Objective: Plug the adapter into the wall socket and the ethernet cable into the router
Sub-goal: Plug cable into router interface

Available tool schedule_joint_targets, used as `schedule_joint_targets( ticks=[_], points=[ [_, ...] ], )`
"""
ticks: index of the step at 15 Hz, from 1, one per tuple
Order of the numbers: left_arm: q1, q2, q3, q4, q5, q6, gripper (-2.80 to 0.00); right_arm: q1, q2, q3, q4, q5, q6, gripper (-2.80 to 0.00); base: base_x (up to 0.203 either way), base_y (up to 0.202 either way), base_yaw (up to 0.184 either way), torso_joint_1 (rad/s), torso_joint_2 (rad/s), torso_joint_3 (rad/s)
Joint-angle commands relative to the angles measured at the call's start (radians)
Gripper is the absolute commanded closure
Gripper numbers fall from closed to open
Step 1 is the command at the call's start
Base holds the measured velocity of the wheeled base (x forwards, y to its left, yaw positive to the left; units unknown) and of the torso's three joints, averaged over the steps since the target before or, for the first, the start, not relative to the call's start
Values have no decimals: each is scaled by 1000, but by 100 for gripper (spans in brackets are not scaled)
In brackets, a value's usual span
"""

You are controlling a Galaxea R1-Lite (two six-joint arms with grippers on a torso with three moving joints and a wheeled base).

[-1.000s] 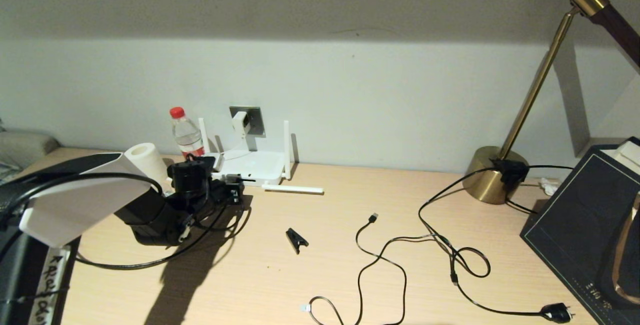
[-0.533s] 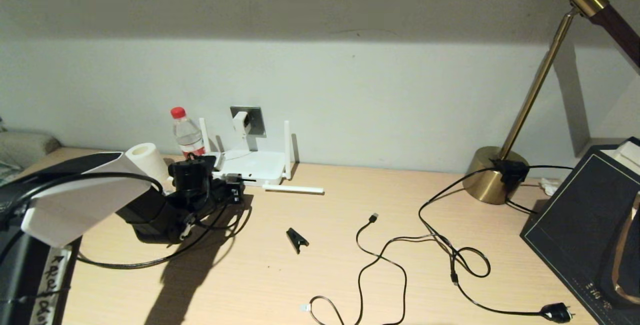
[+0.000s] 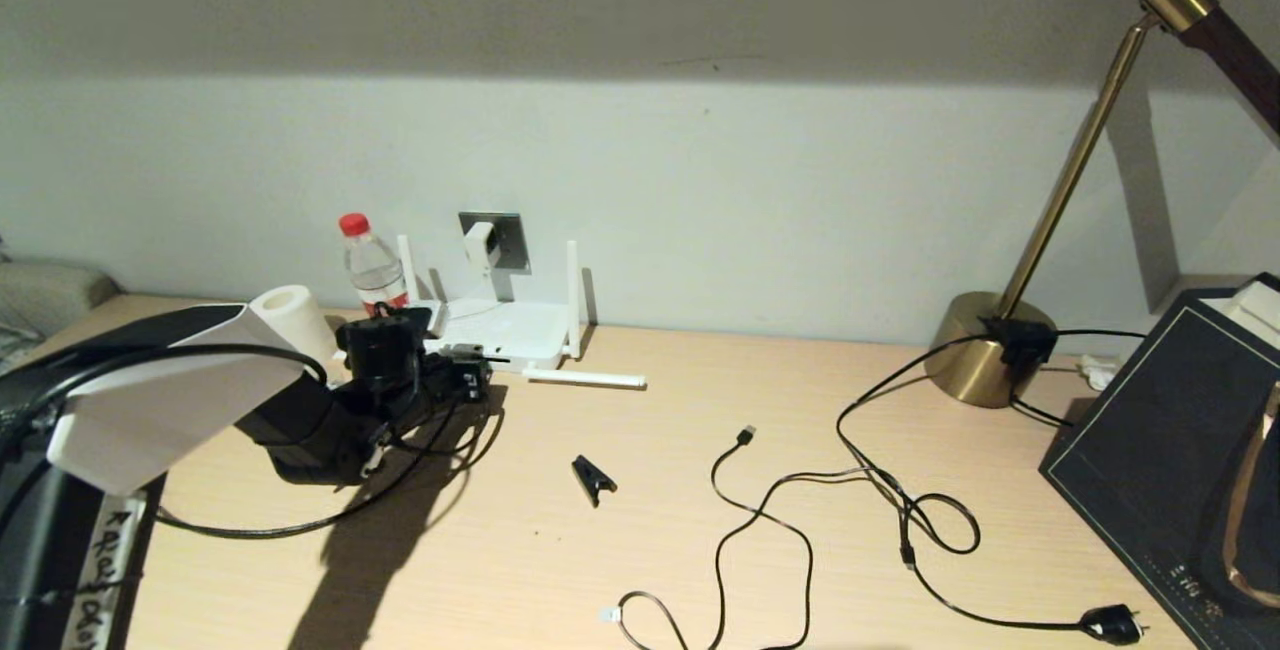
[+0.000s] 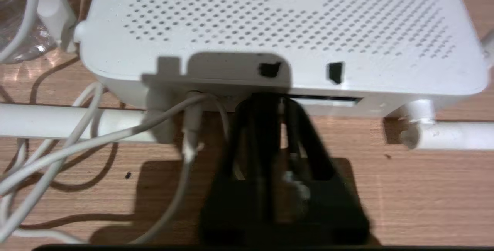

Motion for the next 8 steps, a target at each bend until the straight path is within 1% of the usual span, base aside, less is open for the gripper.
schedule_joint_targets(
  ticks=[1,6,8],
  points=[
    [0,2,2,-8,1,-1,-280,1,1,0,1,1,-1,0,0,0,0,0,0,0],
    [0,-16,31,-25,2,-1,-280,1,1,-1,1,0,-1,0,0,0,0,0,0,0],
    [-3,-32,63,-56,2,0,-280,1,1,0,1,1,-1,0,0,0,0,0,0,0]
  ],
)
